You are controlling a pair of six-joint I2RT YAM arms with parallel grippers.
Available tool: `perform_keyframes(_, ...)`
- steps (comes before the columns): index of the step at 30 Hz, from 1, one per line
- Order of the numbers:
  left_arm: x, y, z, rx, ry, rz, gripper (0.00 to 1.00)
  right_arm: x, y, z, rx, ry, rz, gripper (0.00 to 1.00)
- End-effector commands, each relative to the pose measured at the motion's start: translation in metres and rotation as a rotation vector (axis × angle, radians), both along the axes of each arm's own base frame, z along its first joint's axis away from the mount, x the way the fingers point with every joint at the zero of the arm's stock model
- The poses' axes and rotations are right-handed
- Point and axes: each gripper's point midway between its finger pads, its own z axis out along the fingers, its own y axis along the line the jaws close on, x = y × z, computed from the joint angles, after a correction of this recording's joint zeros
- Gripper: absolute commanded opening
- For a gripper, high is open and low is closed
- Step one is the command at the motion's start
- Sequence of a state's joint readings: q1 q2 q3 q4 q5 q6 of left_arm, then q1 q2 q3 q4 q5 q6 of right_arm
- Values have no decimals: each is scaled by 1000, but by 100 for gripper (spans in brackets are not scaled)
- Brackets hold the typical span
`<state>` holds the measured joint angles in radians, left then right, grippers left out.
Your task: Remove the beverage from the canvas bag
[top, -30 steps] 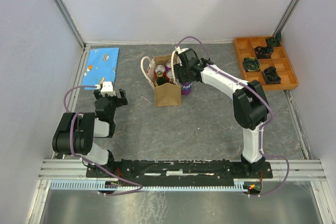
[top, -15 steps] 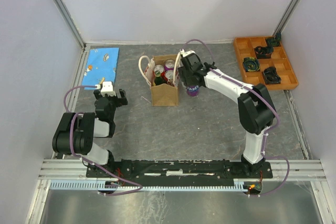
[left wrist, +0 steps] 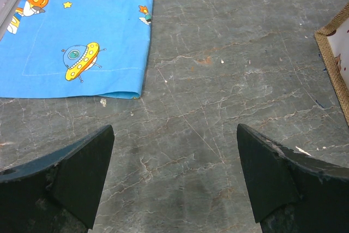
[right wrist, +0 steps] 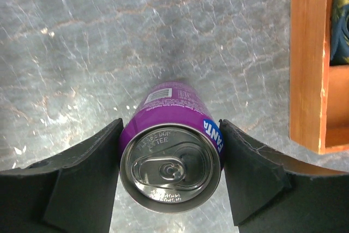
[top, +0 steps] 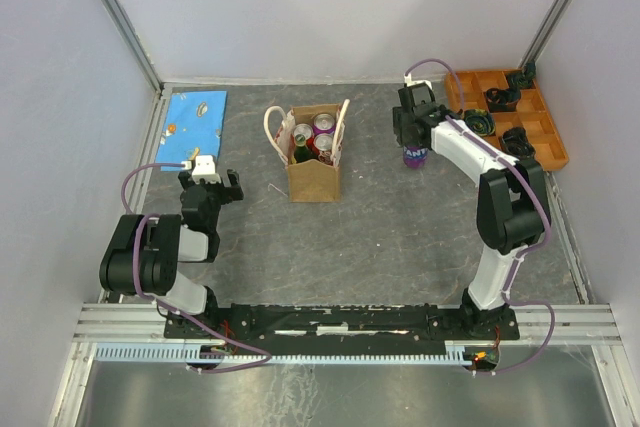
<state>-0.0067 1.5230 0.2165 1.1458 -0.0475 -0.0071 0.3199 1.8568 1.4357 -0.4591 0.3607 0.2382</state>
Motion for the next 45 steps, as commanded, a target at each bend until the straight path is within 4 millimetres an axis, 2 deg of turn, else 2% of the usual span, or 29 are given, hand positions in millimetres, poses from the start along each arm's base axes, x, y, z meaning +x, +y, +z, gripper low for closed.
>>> perform_keyframes(1, 9, 0, 16, -7, -52, 4, 99, 48, 11, 44, 78, -198, -1, 0)
perform_keyframes(8, 9, 0, 16, -7, -53, 3, 99, 56, 12, 24, 122, -222, -5, 0)
perform_keyframes(11, 9, 0, 16, -8, -52, 3, 99, 52, 13, 12, 131, -207, -10, 6)
perform_keyframes(13, 9, 0, 16, -8, -52, 3, 99, 48, 13, 7, 139, -191, -15, 17)
perform_keyframes(14, 9, 0, 16, -8, -52, 2, 99, 45, 12, 4, 141, -179, -20, 28)
perform_keyframes(16, 9, 0, 16, -8, -51, 4, 99, 40, 11, 1, 143, -164, -29, 58)
perform_keyframes(18, 9, 0, 15, -8, -50, 3, 99, 35, 8, 0, 139, -157, -43, 75)
perform_keyframes(20, 9, 0, 16, -6, -51, 3, 99, 32, 6, 2, 134, -153, -47, 97)
perform_keyframes(23, 9, 0, 15, -8, -51, 2, 99, 30, 4, 10, 122, -161, -44, 99)
perform_keyframes(26, 9, 0, 16, -7, -51, 3, 99, 33, 1, 29, 108, -196, -46, 99)
perform_keyframes(29, 9, 0, 15, -7, -50, 2, 99, 40, 0, 61, 101, -255, -41, 99)
perform_keyframes(35, 9, 0, 15, -7, -49, 3, 99, 49, 10, 160, 142, -421, 9, 99)
perform_keyframes(37, 9, 0, 15, -7, -51, 3, 99, 45, 27, 196, 179, -476, 87, 99)
perform_keyframes(40, 9, 0, 16, -7, -53, 3, 99, 33, 61, 228, 195, -509, 217, 92)
perform_keyframes(45, 9, 0, 16, -7, -52, 2, 99, 3, 134, 238, 157, -469, 449, 80)
